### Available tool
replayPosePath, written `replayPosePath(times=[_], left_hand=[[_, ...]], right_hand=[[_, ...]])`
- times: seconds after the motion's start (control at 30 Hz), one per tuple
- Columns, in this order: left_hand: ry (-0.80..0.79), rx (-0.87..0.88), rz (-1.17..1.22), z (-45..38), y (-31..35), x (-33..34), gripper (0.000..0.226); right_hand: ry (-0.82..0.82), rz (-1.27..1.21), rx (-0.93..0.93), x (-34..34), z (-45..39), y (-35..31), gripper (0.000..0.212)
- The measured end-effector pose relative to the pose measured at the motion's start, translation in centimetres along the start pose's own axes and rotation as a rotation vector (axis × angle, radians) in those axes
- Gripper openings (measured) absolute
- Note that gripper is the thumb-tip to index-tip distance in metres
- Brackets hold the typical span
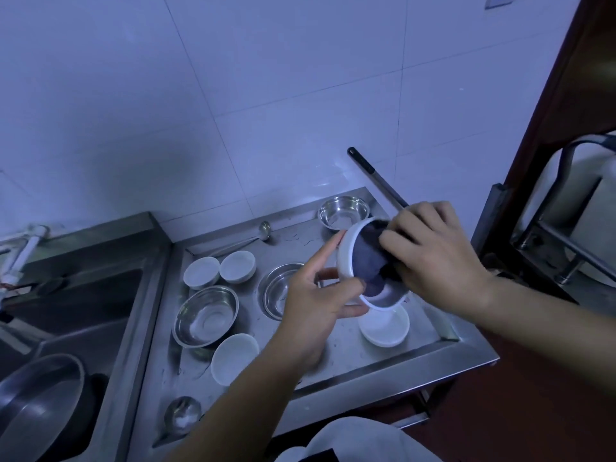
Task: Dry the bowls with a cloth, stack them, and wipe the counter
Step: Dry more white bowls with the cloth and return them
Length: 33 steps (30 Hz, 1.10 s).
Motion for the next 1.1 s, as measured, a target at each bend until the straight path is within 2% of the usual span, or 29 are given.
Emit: replayPosePath(times=[0.07,0.13,0.2,0.23,0.33,0.4,0.47,0.53,0.6,0.63,0.73,0.83,0.93,1.03,1.1], left_hand=[[-0.084,-0.076,-0.006,-0.4,0.3,-0.1,0.067],[-0.185,-0.149,0.015,-0.6,0.8,-0.1,0.065],[-0.208,-0.151,0.040,-1.0,1.5,-0.2,0.062],[-0.179,-0.124,0.058,-1.2,1.8,-0.3,0.061],[-0.011,-0.024,0.144,-2.0,1.8,-1.4,0.065],[0.077,0.040,0.177,-1.9,1.8,-2.1,0.066],[0.141,0.091,0.198,-1.4,2.0,-2.8,0.067],[0.175,0.138,0.201,-0.7,2.0,-3.0,0.067],[0.157,0.182,0.168,-0.1,1.9,-2.4,0.069],[0.126,0.198,0.137,0.2,1.6,-1.8,0.069],[0.025,0.179,0.099,0.7,1.0,-0.2,0.069],[-0.012,0.152,0.141,0.6,1.4,-0.3,0.074],[-0.004,0.120,0.160,0.4,2.2,-1.2,0.076],[-0.045,0.100,0.161,0.5,2.6,-1.6,0.073],[-0.090,0.061,0.210,0.5,2.2,-1.8,0.071]], right_hand=[[0.117,0.031,-0.209,-1.1,0.0,-0.9,0.021],[0.155,0.065,-0.331,-1.8,-0.3,-1.3,0.020],[0.142,0.078,-0.314,-1.5,-1.4,-1.2,0.020],[0.119,0.065,-0.246,-1.1,-2.1,-0.8,0.024],[-0.038,-0.144,0.156,0.8,-3.0,1.2,0.060],[-0.136,-0.485,0.520,1.8,-1.7,2.8,0.071],[-0.134,-0.897,0.934,2.3,0.5,3.5,0.063],[-0.143,-1.315,1.293,3.7,2.8,2.5,0.045],[-0.186,-1.621,1.499,4.9,3.6,0.5,0.031],[-0.193,-1.644,1.529,5.1,3.6,0.2,0.025],[-0.107,-1.475,1.479,4.5,2.4,0.9,0.020],[-0.087,-1.396,1.220,3.0,0.4,0.3,0.033],[-0.184,-1.341,0.935,2.6,-0.9,-0.9,0.049],[-0.324,-1.383,0.769,3.0,-1.3,-1.4,0.052],[-0.387,-1.313,0.603,2.7,-1.5,-1.7,0.053]])
Point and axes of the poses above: each hand's wrist, its own z-axis away from the middle knuckle, its own x-axis out of the palm, y = z × x, the point moved 9 cm from there along -z, towards the middle knuckle, and after that the axes turned 6 degrees about z, right-handed, at the moved point
